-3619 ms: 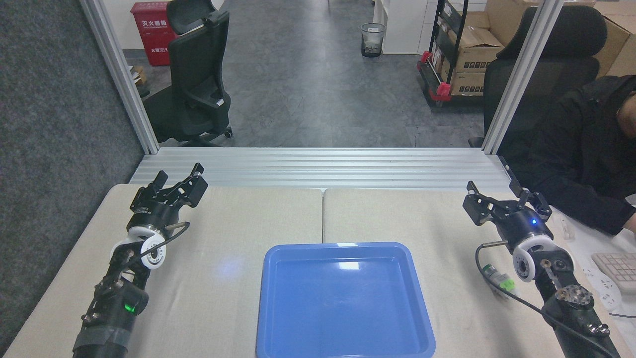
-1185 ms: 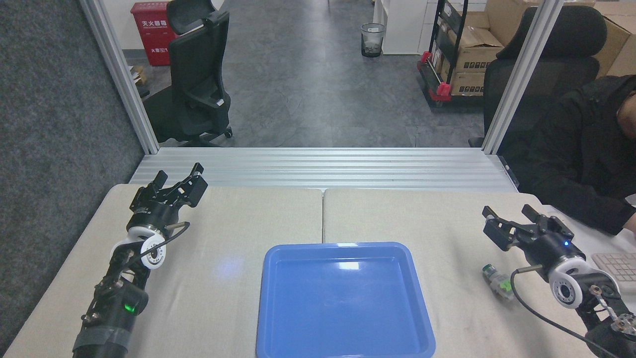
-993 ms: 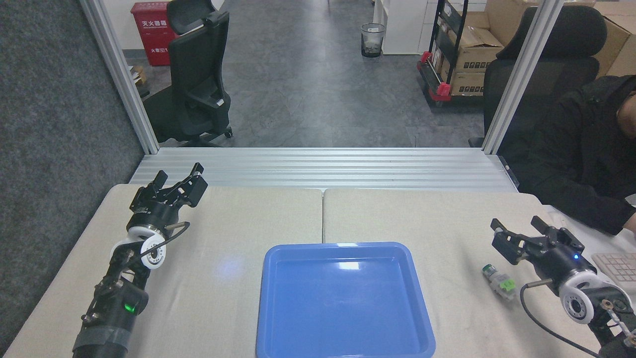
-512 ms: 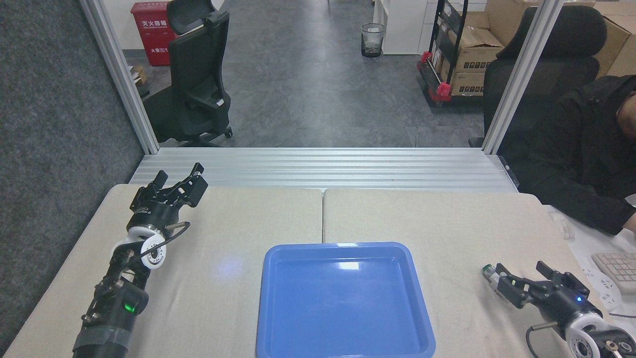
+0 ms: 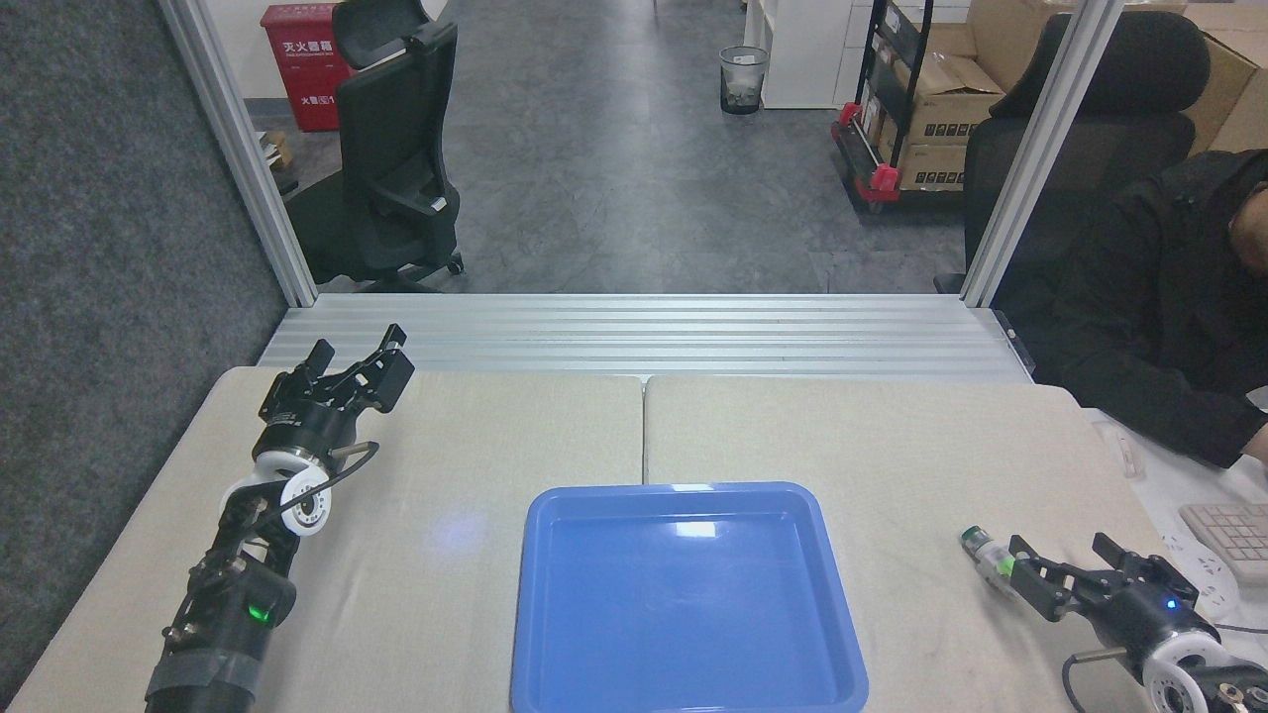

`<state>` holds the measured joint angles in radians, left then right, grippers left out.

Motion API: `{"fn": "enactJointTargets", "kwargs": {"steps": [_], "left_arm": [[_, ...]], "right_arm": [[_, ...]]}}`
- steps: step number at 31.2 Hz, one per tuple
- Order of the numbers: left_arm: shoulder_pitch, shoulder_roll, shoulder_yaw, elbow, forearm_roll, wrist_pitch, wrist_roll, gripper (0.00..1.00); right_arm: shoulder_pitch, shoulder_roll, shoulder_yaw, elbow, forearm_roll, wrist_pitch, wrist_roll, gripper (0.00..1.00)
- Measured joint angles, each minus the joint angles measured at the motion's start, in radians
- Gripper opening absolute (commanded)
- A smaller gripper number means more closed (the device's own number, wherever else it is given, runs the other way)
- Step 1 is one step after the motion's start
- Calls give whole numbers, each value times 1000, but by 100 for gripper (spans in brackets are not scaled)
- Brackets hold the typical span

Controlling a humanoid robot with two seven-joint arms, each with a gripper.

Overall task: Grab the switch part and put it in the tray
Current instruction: 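Lower the right gripper over the switch part and close on it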

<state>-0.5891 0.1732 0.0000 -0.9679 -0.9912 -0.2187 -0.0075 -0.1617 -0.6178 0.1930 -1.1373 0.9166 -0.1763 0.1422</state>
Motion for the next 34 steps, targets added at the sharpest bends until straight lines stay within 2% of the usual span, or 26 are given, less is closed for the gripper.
{"fn": "enactJointTargets", "kwargs": {"steps": [12,34], "left_arm": [[0,0,0,0,0,0,0,100],[0,0,0,0,0,0,0,100]], "right_arm": [[-45,-6,46,13,37,-4,19,98],[-62,-7,111,24,66,1,23,97]]}}
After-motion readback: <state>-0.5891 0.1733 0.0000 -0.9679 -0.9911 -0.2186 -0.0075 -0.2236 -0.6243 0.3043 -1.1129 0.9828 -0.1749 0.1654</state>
